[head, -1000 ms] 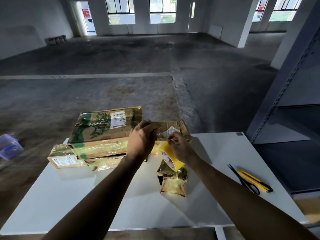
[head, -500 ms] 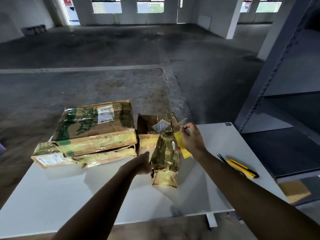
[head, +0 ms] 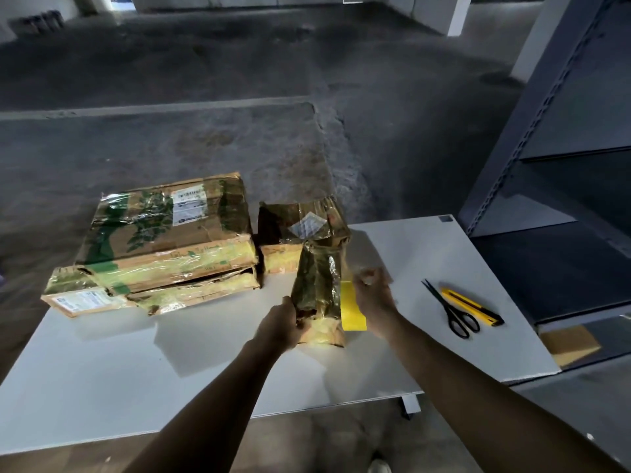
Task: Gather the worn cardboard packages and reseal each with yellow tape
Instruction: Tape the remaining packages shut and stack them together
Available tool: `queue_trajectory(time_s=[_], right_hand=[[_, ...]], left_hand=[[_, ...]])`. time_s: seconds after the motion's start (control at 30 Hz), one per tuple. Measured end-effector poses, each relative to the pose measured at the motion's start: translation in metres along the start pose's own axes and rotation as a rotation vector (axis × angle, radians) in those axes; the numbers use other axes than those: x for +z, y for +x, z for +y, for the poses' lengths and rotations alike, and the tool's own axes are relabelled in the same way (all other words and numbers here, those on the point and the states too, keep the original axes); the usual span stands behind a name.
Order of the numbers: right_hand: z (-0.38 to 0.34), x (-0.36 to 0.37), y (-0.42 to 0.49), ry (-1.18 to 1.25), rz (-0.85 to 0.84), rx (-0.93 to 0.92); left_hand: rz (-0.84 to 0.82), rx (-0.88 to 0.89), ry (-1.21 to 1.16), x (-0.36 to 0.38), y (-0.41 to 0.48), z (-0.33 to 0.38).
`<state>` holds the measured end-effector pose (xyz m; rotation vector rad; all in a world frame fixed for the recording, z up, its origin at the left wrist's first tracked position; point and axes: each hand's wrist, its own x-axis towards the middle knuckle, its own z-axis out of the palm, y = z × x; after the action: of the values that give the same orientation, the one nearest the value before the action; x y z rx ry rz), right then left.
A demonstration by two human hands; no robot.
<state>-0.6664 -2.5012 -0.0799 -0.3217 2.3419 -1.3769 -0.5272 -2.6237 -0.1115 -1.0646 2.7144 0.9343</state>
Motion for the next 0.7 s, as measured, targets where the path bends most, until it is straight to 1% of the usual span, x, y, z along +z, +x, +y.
queue_trajectory(time_s=[0.1, 0.27, 0.4, 0.57, 0.63, 0.7], right_hand=[[-0.003, -0.002, 0.003, -0.005, -0.024, -0.036], [-0.021, -0.018, 0.011, -0.101, -0.058, -0.115], [-0.041, -0.025, 0.012, -0.096, -0.043, -0.149], [-0.058, -0.024, 0.006, -0.154, -0.033, -0.254], [-0.061, -0.026, 0.005, -0.169, -0.043, -0.302], [-0.064, -0.028, 0.004, -0.183, -0.063, -0.346]], left_hand=[[0.062, -0.004, -0.019, -0.004, 0.001, -0.002], [0.254, 0.048, -0.002, -0.041, 0.003, 0.007], [0.373, 0.074, -0.001, -0.066, 0.003, 0.021], [0.363, -0.030, 0.118, -0.074, -0.002, 0.032], [0.302, -0.082, 0.119, -0.077, -0.001, 0.030], [0.205, -0.134, 0.085, -0.075, 0.002, 0.024]])
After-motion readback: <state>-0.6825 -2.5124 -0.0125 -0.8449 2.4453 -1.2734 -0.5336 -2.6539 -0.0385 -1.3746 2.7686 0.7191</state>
